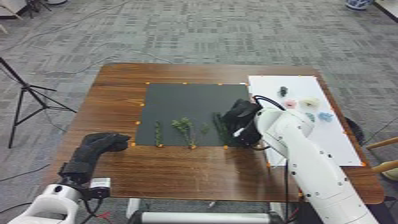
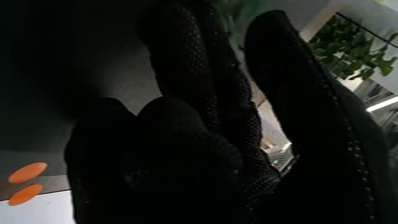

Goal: Arrange flowers

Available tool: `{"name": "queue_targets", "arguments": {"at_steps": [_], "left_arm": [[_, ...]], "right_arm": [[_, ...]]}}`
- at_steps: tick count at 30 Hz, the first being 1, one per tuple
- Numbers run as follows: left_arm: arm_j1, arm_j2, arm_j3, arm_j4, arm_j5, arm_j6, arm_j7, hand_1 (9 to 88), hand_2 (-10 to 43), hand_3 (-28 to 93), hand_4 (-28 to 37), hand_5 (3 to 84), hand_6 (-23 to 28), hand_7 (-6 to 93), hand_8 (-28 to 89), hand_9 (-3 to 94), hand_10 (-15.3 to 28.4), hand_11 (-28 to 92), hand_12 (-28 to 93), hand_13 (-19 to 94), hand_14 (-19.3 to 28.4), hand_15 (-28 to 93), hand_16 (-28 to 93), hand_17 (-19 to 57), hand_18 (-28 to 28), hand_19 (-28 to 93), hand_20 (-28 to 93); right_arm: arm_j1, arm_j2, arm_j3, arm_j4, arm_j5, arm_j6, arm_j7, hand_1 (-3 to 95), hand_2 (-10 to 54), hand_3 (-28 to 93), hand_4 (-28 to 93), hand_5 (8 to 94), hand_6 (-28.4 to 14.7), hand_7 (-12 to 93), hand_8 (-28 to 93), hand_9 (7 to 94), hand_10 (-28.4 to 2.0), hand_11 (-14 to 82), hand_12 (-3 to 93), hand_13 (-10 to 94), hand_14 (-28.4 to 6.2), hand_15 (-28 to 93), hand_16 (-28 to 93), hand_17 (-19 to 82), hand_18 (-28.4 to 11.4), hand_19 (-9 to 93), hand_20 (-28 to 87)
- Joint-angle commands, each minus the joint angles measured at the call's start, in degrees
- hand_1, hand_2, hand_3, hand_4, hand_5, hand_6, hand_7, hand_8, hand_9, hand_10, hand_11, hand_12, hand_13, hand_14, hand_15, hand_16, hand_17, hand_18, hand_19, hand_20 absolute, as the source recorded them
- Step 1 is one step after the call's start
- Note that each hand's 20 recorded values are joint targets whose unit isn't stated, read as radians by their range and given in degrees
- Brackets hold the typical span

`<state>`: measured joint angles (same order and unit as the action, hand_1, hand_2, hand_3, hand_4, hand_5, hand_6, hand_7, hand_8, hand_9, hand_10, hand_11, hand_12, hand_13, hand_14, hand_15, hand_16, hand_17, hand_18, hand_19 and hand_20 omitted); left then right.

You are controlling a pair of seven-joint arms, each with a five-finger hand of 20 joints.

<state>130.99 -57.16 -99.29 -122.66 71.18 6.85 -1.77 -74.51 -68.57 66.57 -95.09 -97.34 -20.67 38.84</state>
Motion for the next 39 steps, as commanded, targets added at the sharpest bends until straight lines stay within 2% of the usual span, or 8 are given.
{"name": "queue_targets", "arguments": {"at_steps": [1,6,10,13,18,20,27,39], "left_arm": [[0.13,-0.68,-0.41,-0.46,0.33,-1.03,-0.73,29.0,9.6,64,-25.5,58.0,2.1,21.9,-8,55.4,15.1,28,18,41,19.5,37,2,1.6,16.0,26,26],[0.42,-0.75,-0.45,-0.57,0.34,-0.76,-0.51,29.1,9.5,64,-25.5,58.0,2.2,21.9,-8,55.1,15.1,28,18,41,19.5,37,2,1.6,16.0,26,26],[0.9,-0.81,-0.56,-0.68,0.29,-0.26,-0.25,29.1,9.5,64,-25.5,57.8,2.2,21.9,-8,55.2,15.1,28,18,41,19.5,37,2,1.6,16.0,26,26],[0.95,-0.99,-0.47,-0.63,0.23,-0.53,-0.16,29.3,9.6,64,-25.5,57.9,2.2,21.8,-8,55.2,15.1,28,19,41,19.5,37,2,1.8,15.9,27,26],[0.64,-0.48,-0.62,-0.61,0.2,-0.21,0.01,29.6,9.7,63,-25.2,58.0,2.3,21.4,-8,55.1,15.1,28,19,41,19.9,37,3,1.6,16.5,35,32],[0.87,-0.53,-0.77,-0.66,0.16,0.4,0.17,29.6,9.7,63,-25.1,58.0,2.3,21.4,-8,55.1,15.1,28,19,41,19.9,37,2,1.6,16.4,35,32],[0.91,-0.72,-0.68,-0.64,0.31,-0.79,-0.32,29.7,9.7,63,-25.0,58.0,2.3,21.4,-8,55.2,15.2,28,19,41,19.8,37,2,1.5,16.3,34,32],[1.46,-0.67,-1.21,-1.1,0.46,-0.78,-0.25,29.6,9.7,63,-25.1,57.9,2.3,21.5,-8,55.1,15.2,28,19,41,19.9,38,2,1.7,16.2,35,33]], "right_arm": [[0.13,0.32,0.31,0.46,0.86,-1.07,-0.43,39.4,-9.5,59,-5,80.6,-7.1,22,-2,93.7,-13.3,29.8,20.5,94,-2.9,63,22,76,-6.1,93,42],[0.99,3.34,1.45,-0.97,-1.02,1.07,-3.33,32.7,-5.2,58,-6,78.9,-8.1,21,-2,93.3,-14.3,24.7,21.5,94,-3.6,60,22,74,-7.2,93,43],[-0.29,9.98,-3.76,-2.05,-10.39,26.22,-13.74,34.0,-6.8,59,-7,72.1,-7.0,21,-3,85.9,-15.5,21.5,23.2,92,-5.7,46,33,64,-12.3,93,38],[-0.7,13.8,-4.57,-2.22,-14.54,34.28,-17.4,36.6,-9.4,63,-9,67.2,-5.5,22,-3,79.0,-15.3,20.7,23.1,86,-6.8,43,35,55,-16.0,90,39],[-3.75,19.8,1.73,-4.09,-19.62,23.54,-21.48,35.0,-9.5,65,-11,56.1,-5.3,20,-4,61.3,-16.8,15.5,23.0,70,-12.1,46,33,41,-20.8,81,47],[-4.15,22.25,2.16,-3.23,-20.6,23.69,-22.43,34.7,-9.5,66,-13,53.6,-4.9,20,-4,58.6,-17.0,14.6,23.4,66,-13.6,46,31,37,-21.6,76,49],[-7.14,27.95,5.54,-2.18,-22.58,21.2,-23.57,36.1,-9.5,66,-14,54.0,-4.2,20,-5,61.0,-15.1,15.3,22.7,71,-12.7,46,31,38,-21.6,77,52],[-12.31,31.37,8.05,-2.98,-23.33,14.13,-24.73,36.0,-9.5,66,-14,58.3,-3.5,21,-5,64.2,-15.1,16.2,22.2,70,-12.8,46,32,36,-21.9,76,53]]}}
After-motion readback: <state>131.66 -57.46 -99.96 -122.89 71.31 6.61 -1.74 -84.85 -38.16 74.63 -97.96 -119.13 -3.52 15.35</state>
